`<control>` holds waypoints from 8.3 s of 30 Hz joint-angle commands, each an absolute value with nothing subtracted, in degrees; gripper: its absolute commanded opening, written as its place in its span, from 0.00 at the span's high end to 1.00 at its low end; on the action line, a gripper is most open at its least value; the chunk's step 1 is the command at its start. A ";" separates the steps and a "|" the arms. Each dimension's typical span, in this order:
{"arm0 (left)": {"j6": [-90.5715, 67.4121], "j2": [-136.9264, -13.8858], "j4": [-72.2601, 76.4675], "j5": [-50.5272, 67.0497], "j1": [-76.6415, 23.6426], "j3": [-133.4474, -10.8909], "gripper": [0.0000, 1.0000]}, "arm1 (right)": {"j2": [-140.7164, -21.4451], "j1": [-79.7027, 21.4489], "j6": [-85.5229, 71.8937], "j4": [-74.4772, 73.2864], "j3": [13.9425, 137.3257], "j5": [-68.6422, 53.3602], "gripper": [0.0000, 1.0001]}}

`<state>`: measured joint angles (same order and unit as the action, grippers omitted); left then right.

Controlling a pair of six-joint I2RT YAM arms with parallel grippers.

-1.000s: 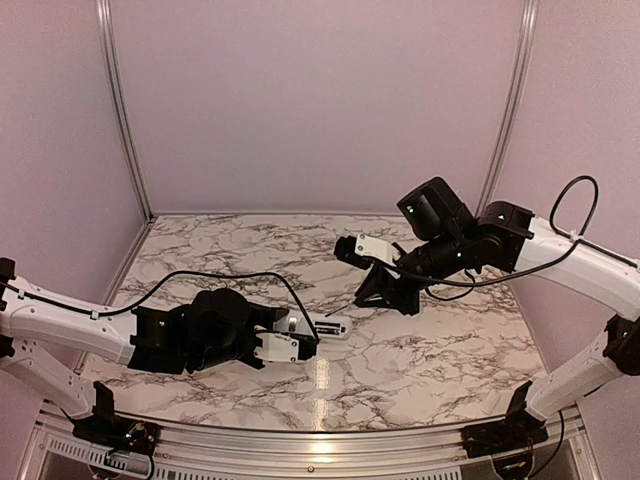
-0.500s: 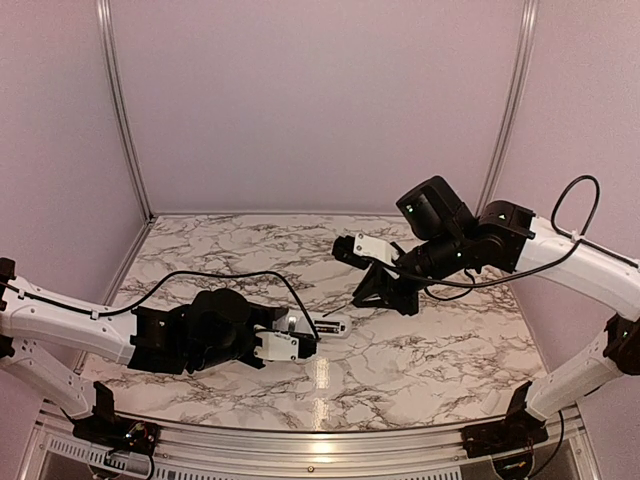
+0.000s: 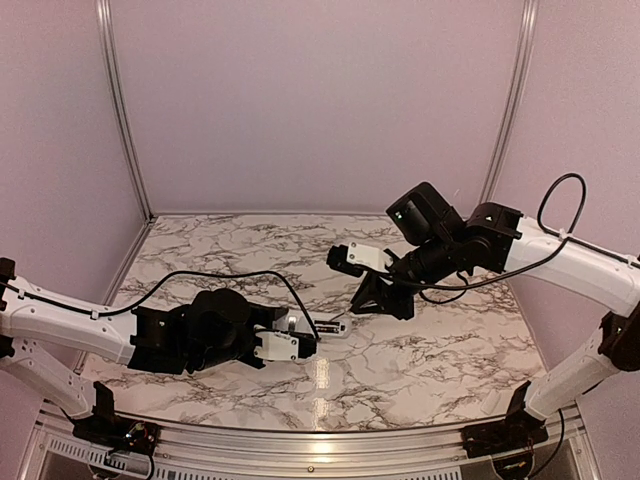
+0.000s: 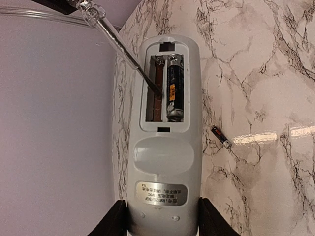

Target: Unload the batteries from the remote control

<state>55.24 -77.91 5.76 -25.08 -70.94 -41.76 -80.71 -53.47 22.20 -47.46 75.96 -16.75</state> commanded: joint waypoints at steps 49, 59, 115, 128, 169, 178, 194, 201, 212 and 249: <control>59.84 -73.12 2.37 -16.85 -71.19 -41.61 1.00 | -80.90 -54.66 42.31 -48.42 77.22 -20.69 1.00; 49.91 -73.34 1.67 -13.28 -71.10 -40.12 1.00 | -79.07 -54.68 35.08 -42.59 72.52 -20.86 1.00; 42.81 -107.74 -21.02 7.77 -48.81 -62.89 0.29 | -61.00 -54.67 3.07 -31.02 52.29 -11.24 1.00; 43.16 -110.04 -33.41 21.49 -47.90 -65.81 0.59 | -61.96 -54.68 3.19 -30.81 53.13 -11.48 1.00; -59.65 -102.92 42.90 66.23 -46.44 -55.30 1.00 | -50.21 -54.68 -30.45 -24.04 52.67 10.37 1.00; -106.42 -113.05 99.68 59.31 -46.32 -52.44 1.00 | -53.20 -54.67 -37.24 -33.05 59.52 8.24 1.00; -85.65 -106.51 63.40 56.20 -46.26 -53.62 1.00 | -59.48 -53.03 -46.13 -48.31 71.43 -6.09 1.00; -70.25 -102.24 39.82 53.27 -46.32 -56.83 1.00 | -63.15 -52.82 -47.81 -48.42 76.88 -10.21 1.00; -73.17 -101.53 42.35 52.04 -46.26 -55.57 1.00 | -69.02 -52.87 -47.38 -56.61 83.37 -5.78 1.00; -76.41 -98.32 41.00 50.14 -46.29 -53.45 1.00 | -76.42 -52.61 -45.20 -53.11 84.11 -0.26 1.00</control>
<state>-77.36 -100.36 41.10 50.46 -46.46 -54.30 -76.16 -53.06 -44.25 -52.93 82.15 -2.79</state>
